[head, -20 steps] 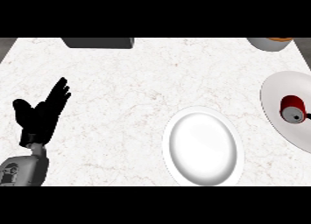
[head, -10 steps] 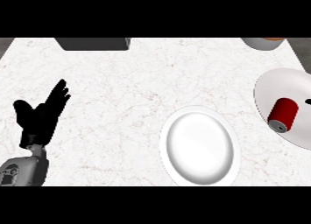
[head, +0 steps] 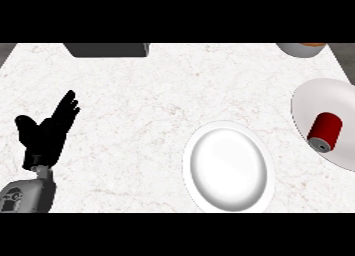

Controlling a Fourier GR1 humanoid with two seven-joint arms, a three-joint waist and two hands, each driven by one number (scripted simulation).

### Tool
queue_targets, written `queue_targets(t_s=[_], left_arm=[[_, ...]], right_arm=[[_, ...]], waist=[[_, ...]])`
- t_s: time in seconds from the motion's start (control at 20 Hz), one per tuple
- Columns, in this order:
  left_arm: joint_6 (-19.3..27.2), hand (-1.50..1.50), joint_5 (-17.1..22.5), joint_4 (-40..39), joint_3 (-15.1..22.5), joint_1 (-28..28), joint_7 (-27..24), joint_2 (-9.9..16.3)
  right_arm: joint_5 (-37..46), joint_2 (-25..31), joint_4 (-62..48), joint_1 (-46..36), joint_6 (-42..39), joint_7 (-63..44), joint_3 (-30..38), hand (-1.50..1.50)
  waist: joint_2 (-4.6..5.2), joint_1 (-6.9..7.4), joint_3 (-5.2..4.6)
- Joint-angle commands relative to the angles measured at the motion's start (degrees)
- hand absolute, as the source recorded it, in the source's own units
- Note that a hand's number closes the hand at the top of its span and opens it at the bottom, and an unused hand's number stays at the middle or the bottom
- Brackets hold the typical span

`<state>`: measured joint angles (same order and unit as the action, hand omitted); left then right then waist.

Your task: Pick the can from the plate and place it in the plate

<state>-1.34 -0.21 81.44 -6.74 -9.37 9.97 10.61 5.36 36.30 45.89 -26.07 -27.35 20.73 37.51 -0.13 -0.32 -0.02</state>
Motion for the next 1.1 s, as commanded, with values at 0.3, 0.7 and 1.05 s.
queue_targets(t_s=[0.3, 0.7, 1.05], left_arm=[[0.0, 0.0, 0.7, 2.5, -0.7, -2.8, 5.2, 0.4], [-0.7, 0.0, -0.5, -0.9, -0.4, -1.6, 0.2, -0.2], [-1.3, 0.0, 1.0, -0.5, -1.4, -4.2, 3.2, 0.4]], right_arm=[[-1.2, 8.3, -14.5, -0.3, -4.2, 12.2, -0.5, -1.5], [-0.1, 14.6, -23.8, 1.9, -4.9, 20.4, -1.1, -1.5], [1.8, 17.0, -28.7, 1.1, -3.6, 23.3, -3.4, -1.5]], waist=[[0.33, 0.98, 0.11], [0.45, 0.9, 0.14], [0.52, 1.25, 0.21]])
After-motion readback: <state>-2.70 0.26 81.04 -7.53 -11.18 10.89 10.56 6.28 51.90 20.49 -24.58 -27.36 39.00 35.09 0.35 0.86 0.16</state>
